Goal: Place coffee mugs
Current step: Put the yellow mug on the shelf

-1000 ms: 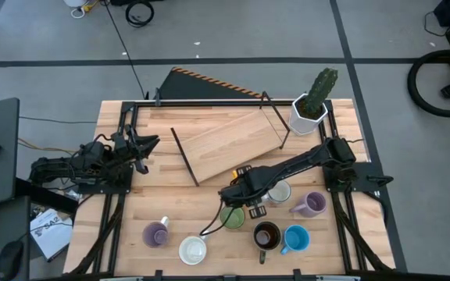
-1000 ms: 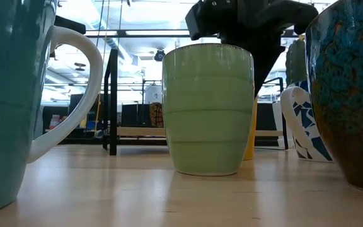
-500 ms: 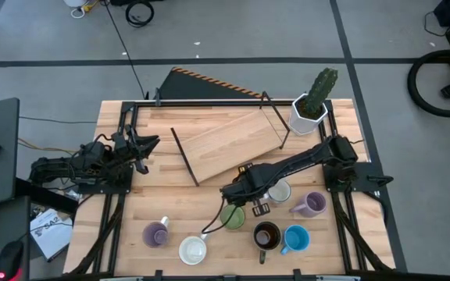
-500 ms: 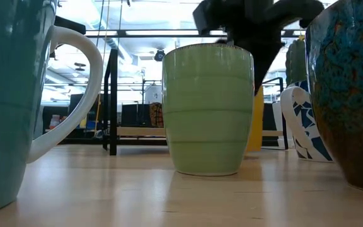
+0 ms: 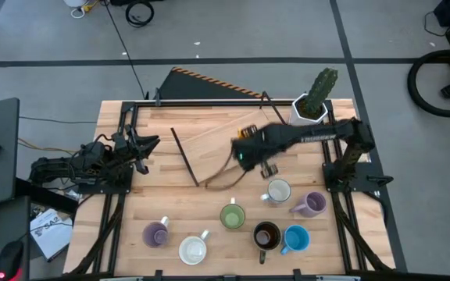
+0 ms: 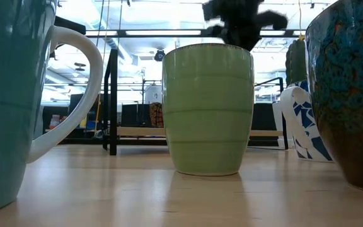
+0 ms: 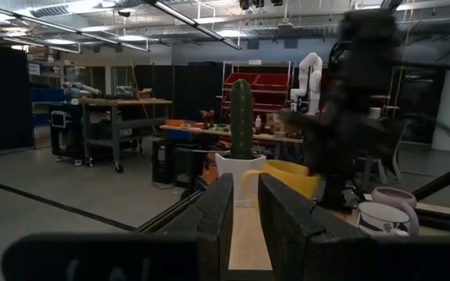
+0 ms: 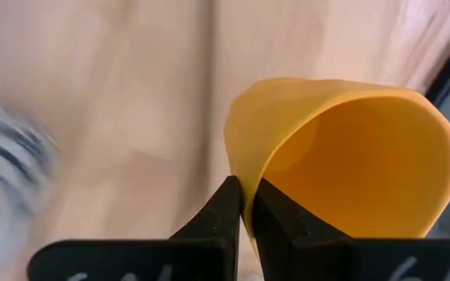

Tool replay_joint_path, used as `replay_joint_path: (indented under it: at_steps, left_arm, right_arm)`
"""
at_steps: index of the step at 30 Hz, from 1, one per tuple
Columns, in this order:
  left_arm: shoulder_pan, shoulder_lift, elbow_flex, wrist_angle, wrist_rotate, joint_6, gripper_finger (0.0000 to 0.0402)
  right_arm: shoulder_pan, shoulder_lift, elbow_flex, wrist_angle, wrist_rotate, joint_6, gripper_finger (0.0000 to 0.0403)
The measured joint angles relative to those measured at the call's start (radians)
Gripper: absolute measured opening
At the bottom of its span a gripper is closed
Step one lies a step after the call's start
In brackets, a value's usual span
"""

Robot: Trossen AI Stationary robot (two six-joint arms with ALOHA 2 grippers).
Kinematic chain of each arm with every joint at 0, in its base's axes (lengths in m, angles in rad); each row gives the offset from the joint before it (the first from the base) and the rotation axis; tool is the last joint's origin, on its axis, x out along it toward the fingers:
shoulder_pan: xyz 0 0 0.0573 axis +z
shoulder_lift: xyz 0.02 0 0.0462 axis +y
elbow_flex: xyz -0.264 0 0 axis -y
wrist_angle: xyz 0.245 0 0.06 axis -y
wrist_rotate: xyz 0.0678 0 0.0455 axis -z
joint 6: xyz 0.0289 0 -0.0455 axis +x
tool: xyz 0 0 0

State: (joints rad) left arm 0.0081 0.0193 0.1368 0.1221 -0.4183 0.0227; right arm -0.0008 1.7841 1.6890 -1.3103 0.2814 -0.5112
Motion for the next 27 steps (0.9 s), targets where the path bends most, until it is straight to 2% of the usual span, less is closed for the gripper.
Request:
replay_joint_path:
  at_steps: [6,11,14,22,27]
  left_arm:
    - [0.000,0.000,0.000,-0.006,0.000,0.000,0.0068]
    - [0.000,0.000,0.000,-0.018,0.000,0.000,0.0068]
    - [0.000,0.000,0.000,-0.018,0.000,-0.001,0.0068]
    - [0.000,0.000,0.000,-0.017,0.000,-0.002,0.0068]
    - [0.000,0.000,0.000,-0.017,0.000,-0.003,0.0068]
  right_arm:
    - [-0.196,0.020,-0.009,0.030,-0.102,-0.179,0.0030]
    - [-0.322,0.029,-0.011,0.069,-0.072,-0.225,0.0030]
    - [-0.382,0.031,-0.011,0.093,-0.114,-0.246,0.0031]
    - [-0.448,0.031,-0.043,0.172,-0.121,-0.313,0.0031]
    - [-0.457,0.032,-0.069,0.173,-0.077,-0.334,0.0032]
